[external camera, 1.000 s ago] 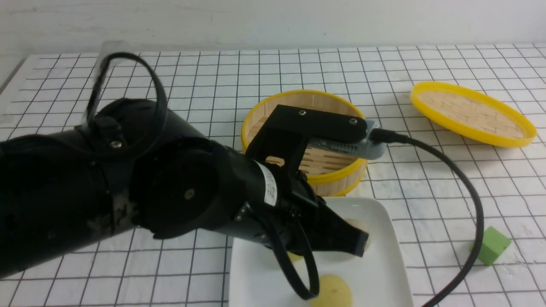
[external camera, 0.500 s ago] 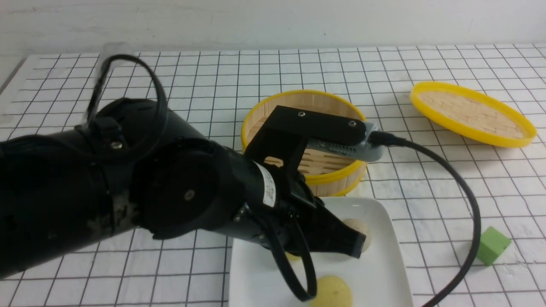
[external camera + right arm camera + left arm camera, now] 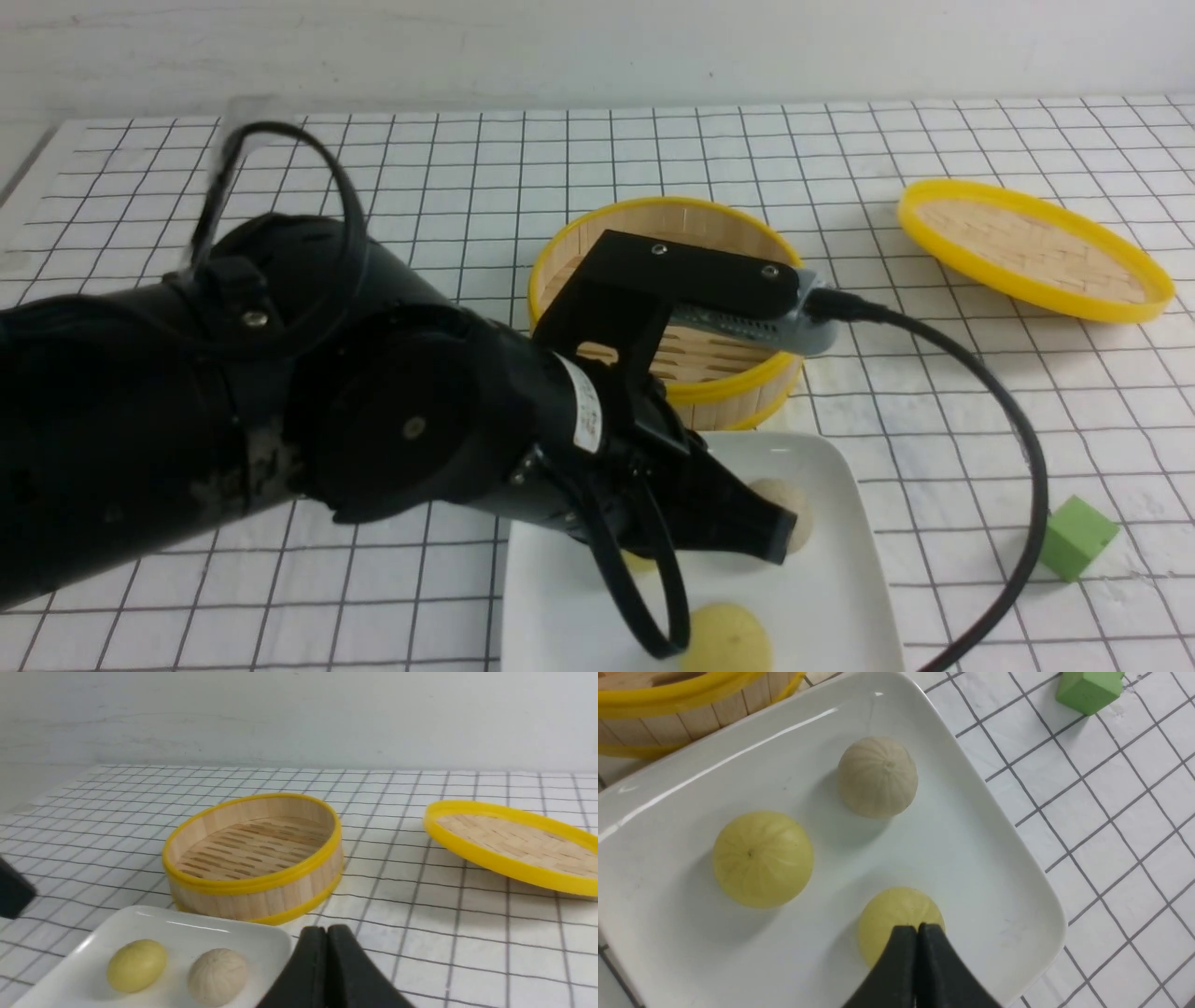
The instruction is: Put the steamed buns into the plate on the white-black tablecloth.
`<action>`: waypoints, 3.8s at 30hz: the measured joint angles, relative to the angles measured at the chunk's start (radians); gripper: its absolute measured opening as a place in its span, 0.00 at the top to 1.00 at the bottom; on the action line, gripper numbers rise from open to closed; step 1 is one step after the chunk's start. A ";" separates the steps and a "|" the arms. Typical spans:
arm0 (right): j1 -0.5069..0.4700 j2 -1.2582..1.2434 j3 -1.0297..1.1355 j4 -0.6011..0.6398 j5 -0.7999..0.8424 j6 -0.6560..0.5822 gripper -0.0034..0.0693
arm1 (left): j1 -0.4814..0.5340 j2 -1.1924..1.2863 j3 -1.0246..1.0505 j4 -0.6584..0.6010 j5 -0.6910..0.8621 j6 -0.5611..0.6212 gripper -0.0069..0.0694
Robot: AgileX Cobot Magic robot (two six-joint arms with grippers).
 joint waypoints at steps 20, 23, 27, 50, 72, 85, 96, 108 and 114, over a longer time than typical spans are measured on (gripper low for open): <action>-0.413 -0.088 0.262 -0.006 0.022 0.000 0.92 | -0.001 -0.303 -0.222 0.420 0.503 -0.128 0.91; -0.413 -0.088 0.262 -0.006 0.023 0.000 0.92 | -0.001 -0.399 -0.185 0.486 0.621 -0.199 0.91; -0.413 -0.088 0.262 -0.006 0.025 0.000 0.91 | -0.001 -0.548 -0.048 0.509 0.642 -0.309 0.91; -0.413 -0.088 0.261 -0.006 0.030 0.004 0.87 | -0.001 -0.929 0.732 0.699 -0.228 -0.915 0.89; -0.414 -0.088 0.261 -0.006 0.030 0.004 0.83 | 0.849 -1.342 1.001 0.126 -0.270 0.136 0.86; -0.414 -0.088 0.261 -0.006 0.030 0.004 0.81 | 0.882 -1.418 1.087 0.132 -0.238 0.152 0.85; -0.414 -0.088 0.260 -0.006 0.030 0.004 0.80 | 0.882 -1.418 1.086 0.132 -0.228 0.152 0.84; -0.414 -0.088 0.260 -0.006 0.030 0.003 0.78 | 0.882 -1.418 1.086 0.132 -0.227 0.152 0.82; -0.414 -0.088 0.260 -0.006 0.030 0.003 0.77 | 0.882 -1.418 1.086 0.132 -0.227 0.152 0.82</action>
